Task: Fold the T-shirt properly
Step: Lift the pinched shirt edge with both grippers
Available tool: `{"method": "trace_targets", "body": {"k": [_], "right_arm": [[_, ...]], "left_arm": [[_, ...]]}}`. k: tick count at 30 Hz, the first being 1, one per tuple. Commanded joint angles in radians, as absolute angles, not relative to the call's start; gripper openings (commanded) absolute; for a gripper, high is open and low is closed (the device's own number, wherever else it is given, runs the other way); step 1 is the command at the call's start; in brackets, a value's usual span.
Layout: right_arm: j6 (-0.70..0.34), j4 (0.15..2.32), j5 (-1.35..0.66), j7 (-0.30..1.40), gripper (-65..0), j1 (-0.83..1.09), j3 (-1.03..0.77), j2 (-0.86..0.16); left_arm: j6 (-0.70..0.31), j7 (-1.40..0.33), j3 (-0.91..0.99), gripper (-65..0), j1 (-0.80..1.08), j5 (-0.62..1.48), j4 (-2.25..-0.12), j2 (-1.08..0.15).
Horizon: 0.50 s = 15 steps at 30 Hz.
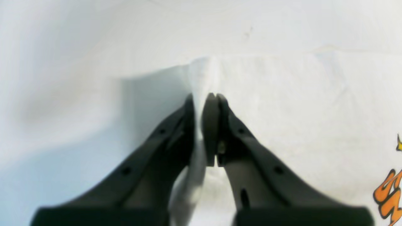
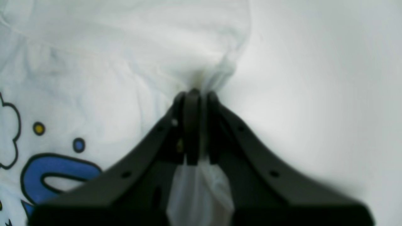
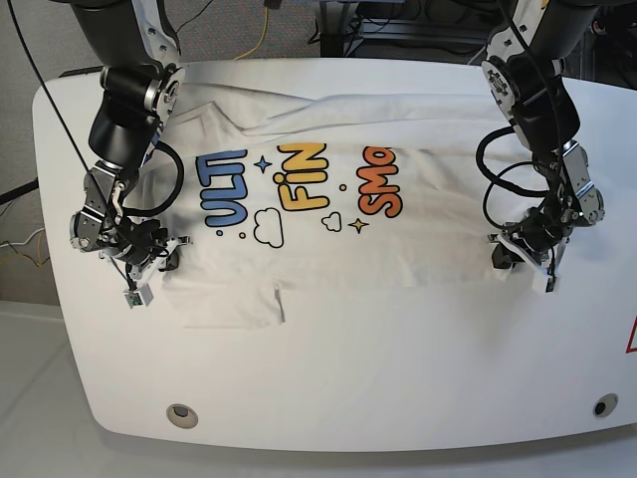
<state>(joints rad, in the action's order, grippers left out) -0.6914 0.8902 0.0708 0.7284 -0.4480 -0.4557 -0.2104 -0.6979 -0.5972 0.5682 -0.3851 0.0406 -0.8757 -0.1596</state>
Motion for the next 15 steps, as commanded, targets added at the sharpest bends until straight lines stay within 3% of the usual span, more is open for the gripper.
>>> {"method": "trace_targets", "body": {"k": [1, 15], "right_arm": [[-0.698, 0.885, 0.105, 0.802, -65.0, -0.449, -0.449, -0.209], [-0.698, 0.888, 0.104, 0.809, -65.0, -0.467, -0.453, -0.206]], "left_arm": [[-0.698, -0.628, 0.538, -62.8, -0.421, 0.024, -0.883, -0.185], [-0.698, -0.638, 0.513, -62.8, -0.444, 0.028, -0.885, -0.188]]}}
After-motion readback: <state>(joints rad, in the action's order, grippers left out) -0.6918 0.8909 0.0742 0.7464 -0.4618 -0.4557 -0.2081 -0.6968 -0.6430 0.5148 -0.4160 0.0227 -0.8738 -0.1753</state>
